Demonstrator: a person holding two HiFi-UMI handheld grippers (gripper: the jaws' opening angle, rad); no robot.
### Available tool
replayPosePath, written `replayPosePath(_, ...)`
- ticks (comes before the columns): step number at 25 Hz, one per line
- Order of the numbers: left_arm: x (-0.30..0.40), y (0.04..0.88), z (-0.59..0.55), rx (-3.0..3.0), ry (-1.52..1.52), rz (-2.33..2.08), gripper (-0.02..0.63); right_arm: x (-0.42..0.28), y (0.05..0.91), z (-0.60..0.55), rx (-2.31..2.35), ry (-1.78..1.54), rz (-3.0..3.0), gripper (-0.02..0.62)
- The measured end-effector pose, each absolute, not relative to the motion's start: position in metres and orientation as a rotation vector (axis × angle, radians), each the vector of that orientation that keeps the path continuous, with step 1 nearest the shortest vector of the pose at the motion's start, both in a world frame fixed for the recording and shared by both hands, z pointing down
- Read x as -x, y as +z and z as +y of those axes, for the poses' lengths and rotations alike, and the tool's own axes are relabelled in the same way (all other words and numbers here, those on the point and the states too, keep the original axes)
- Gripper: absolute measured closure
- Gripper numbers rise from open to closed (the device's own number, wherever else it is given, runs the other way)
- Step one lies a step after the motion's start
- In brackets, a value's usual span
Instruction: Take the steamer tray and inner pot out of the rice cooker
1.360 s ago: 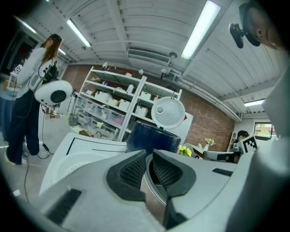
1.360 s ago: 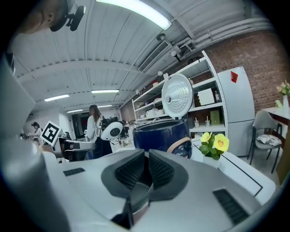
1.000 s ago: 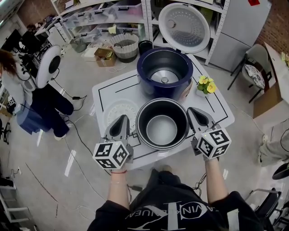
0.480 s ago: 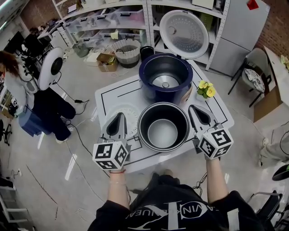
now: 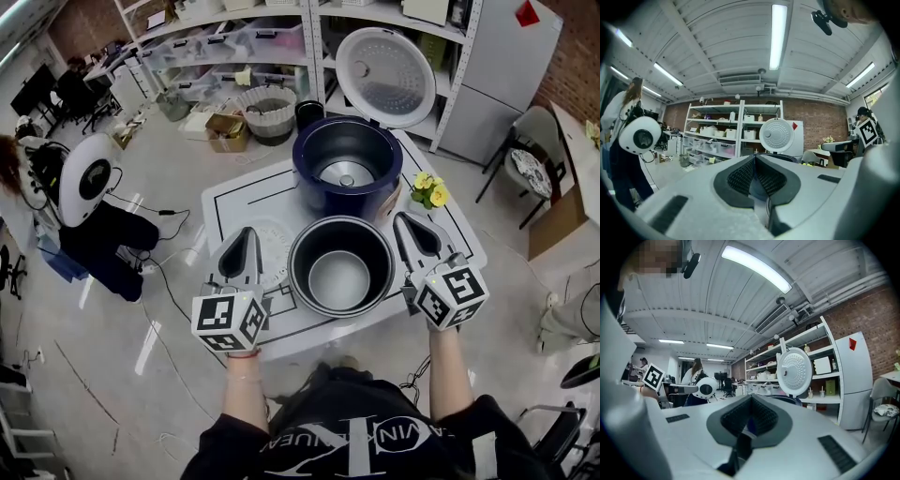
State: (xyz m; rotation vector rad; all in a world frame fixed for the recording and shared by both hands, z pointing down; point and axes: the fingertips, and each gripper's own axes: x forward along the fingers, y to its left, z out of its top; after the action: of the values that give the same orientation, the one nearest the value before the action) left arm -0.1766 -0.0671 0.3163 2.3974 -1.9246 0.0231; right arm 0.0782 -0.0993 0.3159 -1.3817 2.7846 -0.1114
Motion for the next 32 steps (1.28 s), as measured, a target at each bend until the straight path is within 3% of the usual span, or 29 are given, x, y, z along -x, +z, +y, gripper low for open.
replayPosePath(32,0.191,0.28,-0.062,-2.401,-0.032,-2.036,0.592,-0.071,0.291,-0.104,1.33,-0.056,2.769,0.597)
